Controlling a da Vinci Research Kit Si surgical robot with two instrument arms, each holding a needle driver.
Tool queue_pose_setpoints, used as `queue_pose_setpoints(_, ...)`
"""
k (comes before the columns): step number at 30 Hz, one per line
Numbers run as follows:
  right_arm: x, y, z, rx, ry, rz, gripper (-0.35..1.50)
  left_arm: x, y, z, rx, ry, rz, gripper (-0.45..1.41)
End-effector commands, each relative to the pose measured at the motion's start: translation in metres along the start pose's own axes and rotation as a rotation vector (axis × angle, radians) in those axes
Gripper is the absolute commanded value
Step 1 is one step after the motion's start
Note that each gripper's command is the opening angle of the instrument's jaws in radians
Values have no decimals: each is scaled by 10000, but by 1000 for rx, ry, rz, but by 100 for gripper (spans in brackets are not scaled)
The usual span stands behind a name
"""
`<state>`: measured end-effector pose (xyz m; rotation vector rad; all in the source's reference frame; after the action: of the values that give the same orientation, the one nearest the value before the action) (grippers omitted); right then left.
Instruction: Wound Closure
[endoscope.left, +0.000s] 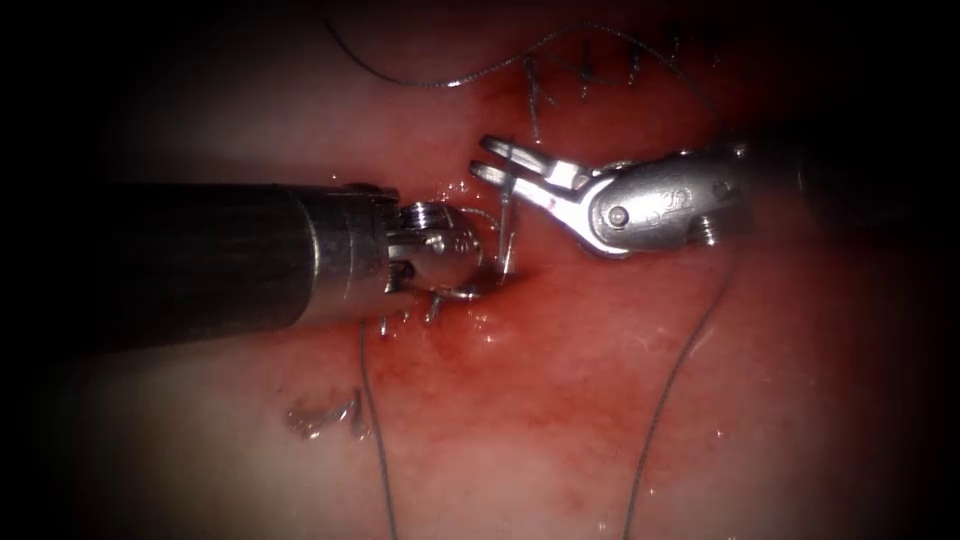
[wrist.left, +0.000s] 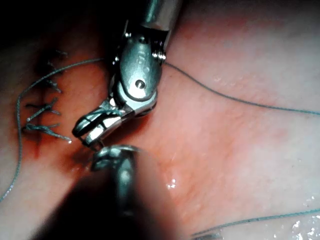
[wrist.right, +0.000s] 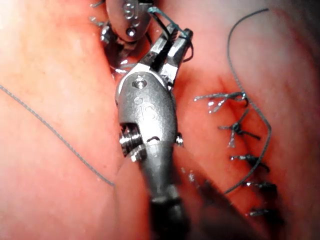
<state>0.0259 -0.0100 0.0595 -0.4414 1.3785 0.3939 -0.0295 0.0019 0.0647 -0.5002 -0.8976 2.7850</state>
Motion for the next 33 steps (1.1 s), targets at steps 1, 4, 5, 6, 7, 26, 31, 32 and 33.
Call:
queue_pose_setpoints(1,-7,-10,2,13,-8,-4,-35,4,-3,4,-3,2,4,88)
queue_pose_setpoints(4,-11,-10,-2,22,-11,-9,-35,4,-5,-3,-11,5,8,88)
queue_pose_setpoints(5,-11,-8,-3,25,-13,-9,-35,4,-6,-5,-14,6,9,88)
queue_pose_setpoints(6,-11,-6,-5,29,-11,-8,-35,5,-6,-8,-11,8,10,88)
queue_pose_setpoints(7,-11,-4,-6,30,-11,-7,-35,5,-6,-12,-7,9,12,88)
queue_pose_setpoints(26,-15,7,9,173,-58,31,-35,31,46,-112,223,281,6,66)
queue_pose_setpoints(31,-21,16,15,232,-72,52,-35,31,72,-92,239,283,8,64)
queue_pose_setpoints(32,-22,17,15,243,-73,58,-35,31,76,-87,237,284,8,64)
queue_pose_setpoints(33,-23,18,16,258,-71,69,-35,31,80,-81,235,286,9,64)
